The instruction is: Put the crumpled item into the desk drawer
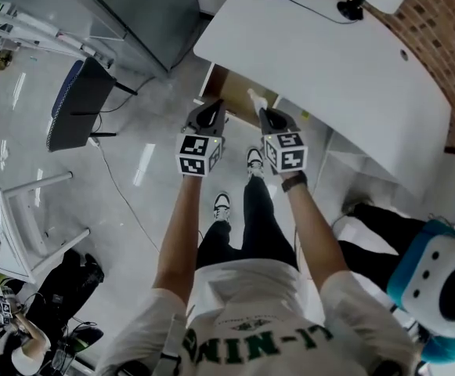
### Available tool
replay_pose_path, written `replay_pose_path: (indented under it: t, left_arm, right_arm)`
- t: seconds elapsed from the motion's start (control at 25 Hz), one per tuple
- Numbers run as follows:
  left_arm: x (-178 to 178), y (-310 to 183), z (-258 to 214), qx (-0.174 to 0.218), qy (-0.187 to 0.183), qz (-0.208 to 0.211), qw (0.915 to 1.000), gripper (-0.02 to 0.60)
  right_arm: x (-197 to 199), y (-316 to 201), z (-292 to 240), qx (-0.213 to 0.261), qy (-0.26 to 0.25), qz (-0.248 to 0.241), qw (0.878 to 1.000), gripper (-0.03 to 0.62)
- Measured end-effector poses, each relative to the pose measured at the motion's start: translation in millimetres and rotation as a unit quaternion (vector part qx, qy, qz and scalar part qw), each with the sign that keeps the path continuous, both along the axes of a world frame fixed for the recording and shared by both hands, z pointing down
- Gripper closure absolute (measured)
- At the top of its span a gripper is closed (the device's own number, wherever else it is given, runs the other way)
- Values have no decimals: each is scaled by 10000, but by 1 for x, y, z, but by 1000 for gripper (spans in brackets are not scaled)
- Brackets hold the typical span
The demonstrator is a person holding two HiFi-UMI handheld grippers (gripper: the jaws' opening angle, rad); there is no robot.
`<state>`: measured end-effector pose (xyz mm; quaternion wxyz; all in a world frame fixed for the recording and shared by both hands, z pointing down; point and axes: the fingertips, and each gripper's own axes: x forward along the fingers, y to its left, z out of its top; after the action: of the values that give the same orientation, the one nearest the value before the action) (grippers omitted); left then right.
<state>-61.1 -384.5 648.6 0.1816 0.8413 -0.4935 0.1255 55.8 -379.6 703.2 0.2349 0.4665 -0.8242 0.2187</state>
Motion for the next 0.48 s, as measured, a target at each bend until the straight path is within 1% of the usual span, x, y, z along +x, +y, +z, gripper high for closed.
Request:
replay_pose_path:
  t: [0.2,0.48]
  left_arm:
    - [-2,-17,24,43,-4,72,10000,583]
    - [-10,-35,54,87,45,-38,9999,583]
  right_arm:
    - [-1,-12,34,-129,176,-87,9997,589]
    - [0,-22,84,-459,260,-88,9986,589]
